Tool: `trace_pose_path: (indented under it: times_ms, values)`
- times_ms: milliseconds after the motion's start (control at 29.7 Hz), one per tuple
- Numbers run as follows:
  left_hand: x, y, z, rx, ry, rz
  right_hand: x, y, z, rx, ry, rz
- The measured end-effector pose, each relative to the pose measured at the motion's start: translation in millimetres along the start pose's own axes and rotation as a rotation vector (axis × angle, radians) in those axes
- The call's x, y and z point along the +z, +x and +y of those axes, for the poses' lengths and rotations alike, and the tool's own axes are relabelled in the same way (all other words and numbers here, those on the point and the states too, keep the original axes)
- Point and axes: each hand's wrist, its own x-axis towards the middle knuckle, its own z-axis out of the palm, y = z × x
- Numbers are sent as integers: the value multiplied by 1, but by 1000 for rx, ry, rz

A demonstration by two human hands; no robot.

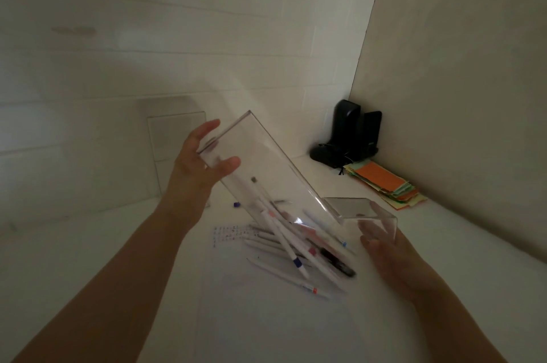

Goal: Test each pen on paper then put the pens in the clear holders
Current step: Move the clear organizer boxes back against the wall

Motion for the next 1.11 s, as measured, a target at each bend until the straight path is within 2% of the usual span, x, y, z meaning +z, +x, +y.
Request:
trace_pose_path:
  times_ms: [405,540,641,742,809,944,1113]
  values:
    - [22,35,0,47,-2,-5,12,17,-2,-36,267,82]
    - [33,34,-30,-89,-68,53,10,23,-2,-74,440,253]
    - [48,17,-55,-228,-126,164,13,32,-8,-81,506,284]
    - [66,-5,-66,-401,-291,284,34,48,-23,-118,449,345]
    - [74,-14,-72,-475,-399,305,54,57,-35,-161,351,406]
    - [81,-26,-76,-481,-501,230,96,64,-50,-250,149,419]
    - [65,-22,-82,-484,-583,247,130,83,-63,-282,69,378]
